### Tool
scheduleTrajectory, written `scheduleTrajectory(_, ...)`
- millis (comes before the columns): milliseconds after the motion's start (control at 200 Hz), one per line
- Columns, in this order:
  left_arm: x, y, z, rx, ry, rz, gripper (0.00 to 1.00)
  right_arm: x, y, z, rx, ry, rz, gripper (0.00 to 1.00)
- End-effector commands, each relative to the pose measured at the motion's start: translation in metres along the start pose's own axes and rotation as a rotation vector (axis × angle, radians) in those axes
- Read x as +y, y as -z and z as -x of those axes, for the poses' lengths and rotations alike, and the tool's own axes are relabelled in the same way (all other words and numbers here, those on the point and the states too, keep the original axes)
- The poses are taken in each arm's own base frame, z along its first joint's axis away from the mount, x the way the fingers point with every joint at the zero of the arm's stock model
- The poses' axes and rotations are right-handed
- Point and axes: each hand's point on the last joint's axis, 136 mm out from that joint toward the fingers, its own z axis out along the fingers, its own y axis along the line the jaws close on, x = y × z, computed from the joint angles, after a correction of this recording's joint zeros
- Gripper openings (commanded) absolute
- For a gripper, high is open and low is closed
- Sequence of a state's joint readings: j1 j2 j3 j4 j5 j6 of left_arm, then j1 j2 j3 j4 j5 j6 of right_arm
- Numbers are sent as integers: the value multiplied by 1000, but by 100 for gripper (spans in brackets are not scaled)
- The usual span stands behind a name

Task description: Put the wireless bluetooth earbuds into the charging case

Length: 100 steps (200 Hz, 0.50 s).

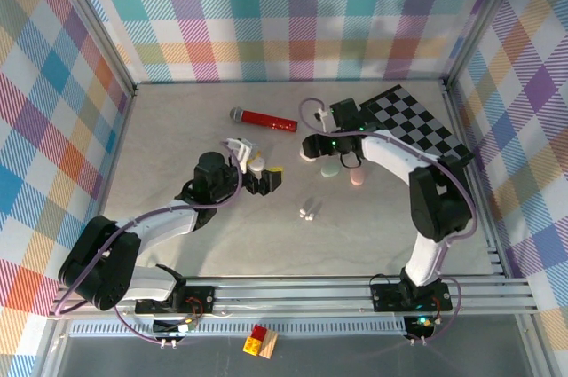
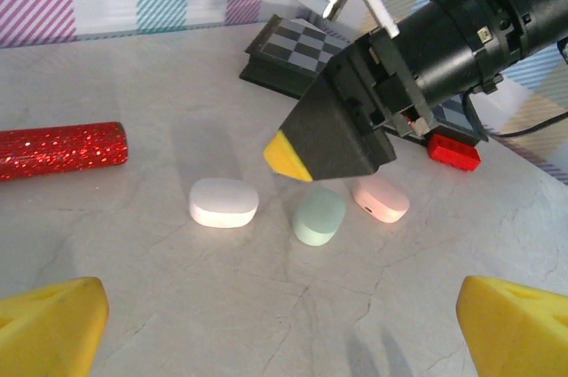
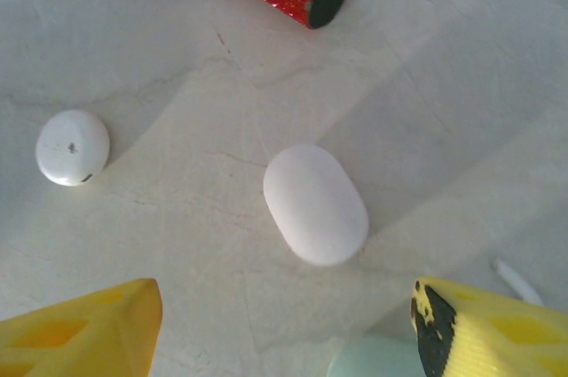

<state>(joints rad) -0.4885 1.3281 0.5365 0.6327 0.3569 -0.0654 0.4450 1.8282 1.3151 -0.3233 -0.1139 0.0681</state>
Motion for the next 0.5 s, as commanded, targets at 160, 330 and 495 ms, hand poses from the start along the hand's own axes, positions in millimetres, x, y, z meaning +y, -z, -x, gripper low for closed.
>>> scheduleTrajectory(160, -3, 6, 9, -32, 33, -31, 100, -19, -38, -19, 192, 193, -92, 78)
scheduleTrajectory(330, -5, 3, 10, -23, 27, -44, 100, -21, -53, -19, 217, 204, -86, 75)
scheduleTrajectory(495, -6, 2, 10, -21, 26, -55, 100, -18, -64, -23, 247, 219, -75, 65)
